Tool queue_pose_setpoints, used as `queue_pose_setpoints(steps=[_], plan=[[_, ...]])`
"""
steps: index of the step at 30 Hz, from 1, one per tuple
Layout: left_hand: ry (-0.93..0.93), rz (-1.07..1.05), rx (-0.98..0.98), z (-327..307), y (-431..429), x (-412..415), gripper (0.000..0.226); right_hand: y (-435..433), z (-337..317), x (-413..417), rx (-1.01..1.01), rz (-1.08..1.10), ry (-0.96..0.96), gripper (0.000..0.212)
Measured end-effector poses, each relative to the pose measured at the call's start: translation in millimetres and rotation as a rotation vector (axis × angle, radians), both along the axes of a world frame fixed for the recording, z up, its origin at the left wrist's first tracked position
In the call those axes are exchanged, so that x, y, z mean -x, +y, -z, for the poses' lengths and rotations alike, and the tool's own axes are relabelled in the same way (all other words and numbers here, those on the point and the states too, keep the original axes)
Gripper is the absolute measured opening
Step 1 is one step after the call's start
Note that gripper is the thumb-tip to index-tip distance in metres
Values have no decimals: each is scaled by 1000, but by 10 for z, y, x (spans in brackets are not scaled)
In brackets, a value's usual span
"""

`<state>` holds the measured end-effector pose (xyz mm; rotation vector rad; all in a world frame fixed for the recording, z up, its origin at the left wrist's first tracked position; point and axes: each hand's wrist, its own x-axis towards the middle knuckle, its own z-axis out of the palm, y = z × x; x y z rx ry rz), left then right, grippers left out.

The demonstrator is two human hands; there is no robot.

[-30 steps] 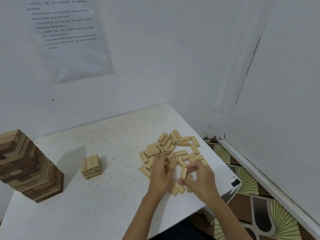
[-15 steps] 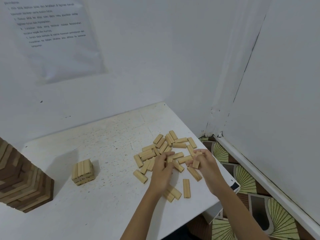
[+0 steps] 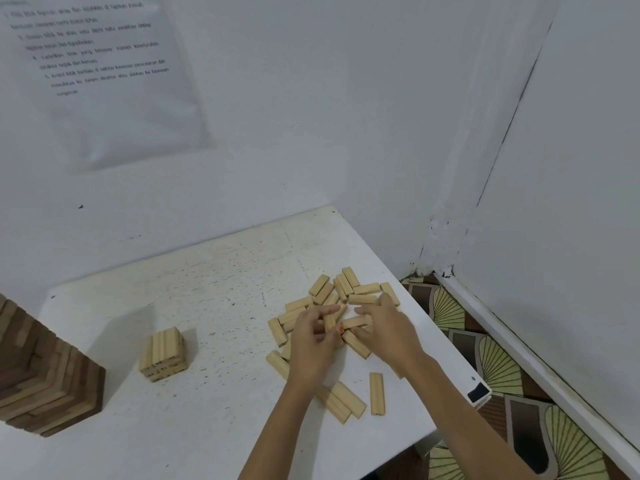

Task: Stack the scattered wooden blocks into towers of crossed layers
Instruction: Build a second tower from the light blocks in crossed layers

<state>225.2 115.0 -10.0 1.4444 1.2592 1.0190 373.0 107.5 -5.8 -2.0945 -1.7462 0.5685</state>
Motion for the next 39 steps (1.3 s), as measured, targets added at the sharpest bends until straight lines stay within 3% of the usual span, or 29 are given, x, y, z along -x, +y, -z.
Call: queue_pose_setpoints(steps=[5,10,16,23,30,39], plan=[[-30,-48,0,35,-19,58,29,22,35,43,-78,17,58,27],[-92,-154,25,-6,-66,113,27,2,8,131,-275,110,328,15],[-144,-212,-28,-108,-138,316,26,-61,-125,374,-301,117,648,9],[-172,-298,-68,-167,-247,686,23,-126,-83,761,-175,78,853,5],[-114,-269,-14,-127,-421,1121,38,-165,6,1213,-198,6,909,16],[51,-275,21,-10,-586,1609,40,-204,89,1662,-111,-198,704,17]])
